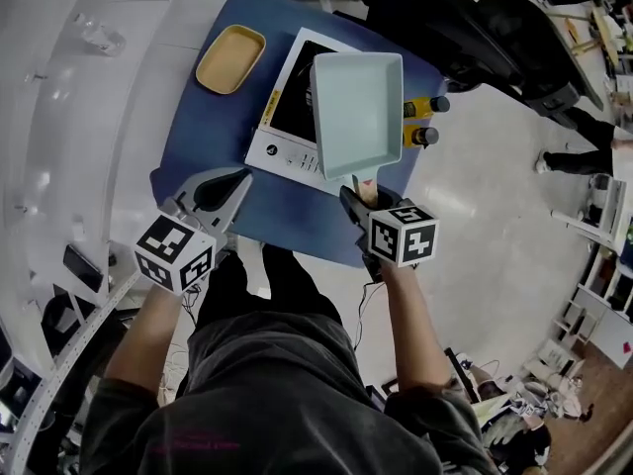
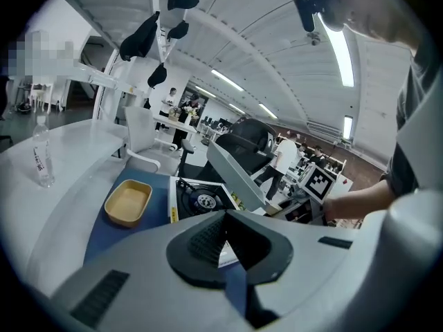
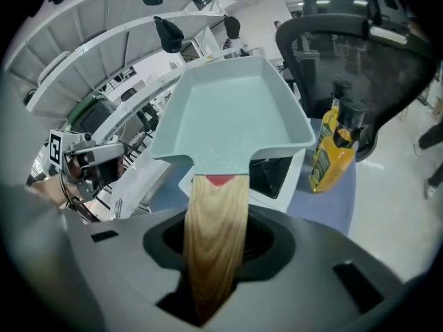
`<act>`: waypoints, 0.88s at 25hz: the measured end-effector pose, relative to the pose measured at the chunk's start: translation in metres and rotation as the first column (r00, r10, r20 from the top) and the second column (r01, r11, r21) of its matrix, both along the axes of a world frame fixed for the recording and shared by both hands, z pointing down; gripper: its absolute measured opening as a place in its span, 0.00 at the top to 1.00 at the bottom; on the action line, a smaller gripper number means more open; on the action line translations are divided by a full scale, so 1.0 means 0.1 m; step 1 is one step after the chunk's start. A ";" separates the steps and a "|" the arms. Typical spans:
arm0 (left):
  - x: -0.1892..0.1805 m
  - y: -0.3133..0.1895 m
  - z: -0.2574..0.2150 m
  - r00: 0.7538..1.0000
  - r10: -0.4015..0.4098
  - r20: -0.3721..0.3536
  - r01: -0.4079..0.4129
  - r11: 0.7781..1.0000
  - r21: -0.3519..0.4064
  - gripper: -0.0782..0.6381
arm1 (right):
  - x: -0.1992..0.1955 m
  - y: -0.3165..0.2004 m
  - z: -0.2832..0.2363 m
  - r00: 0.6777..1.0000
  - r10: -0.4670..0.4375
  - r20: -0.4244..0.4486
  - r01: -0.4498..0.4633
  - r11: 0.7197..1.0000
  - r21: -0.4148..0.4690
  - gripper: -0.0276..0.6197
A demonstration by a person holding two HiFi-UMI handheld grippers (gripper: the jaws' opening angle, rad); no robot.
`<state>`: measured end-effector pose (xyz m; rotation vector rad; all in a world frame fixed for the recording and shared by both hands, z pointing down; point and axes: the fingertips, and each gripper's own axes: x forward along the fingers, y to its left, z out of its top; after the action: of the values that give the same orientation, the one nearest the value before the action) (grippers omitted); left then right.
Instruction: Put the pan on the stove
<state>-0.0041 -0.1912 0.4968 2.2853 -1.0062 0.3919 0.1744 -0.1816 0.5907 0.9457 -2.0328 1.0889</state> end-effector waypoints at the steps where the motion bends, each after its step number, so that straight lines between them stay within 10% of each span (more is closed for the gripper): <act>1: 0.01 -0.01 0.02 1.000 -0.008 0.000 0.008 1.000 -0.005 0.89 | 0.02 -0.03 0.03 1.000 -0.009 -0.006 0.009 1.000 -0.005 0.76; 22: 0.02 -0.13 0.36 0.996 -0.083 -0.018 0.082 0.995 -0.059 0.89 | 0.21 -0.36 0.46 0.967 -0.198 -0.164 0.179 0.976 -0.124 0.76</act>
<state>-0.0021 -0.2038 0.5332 2.1837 -1.0612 0.3579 0.1955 -0.2172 0.6368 0.7489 -1.8586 0.9671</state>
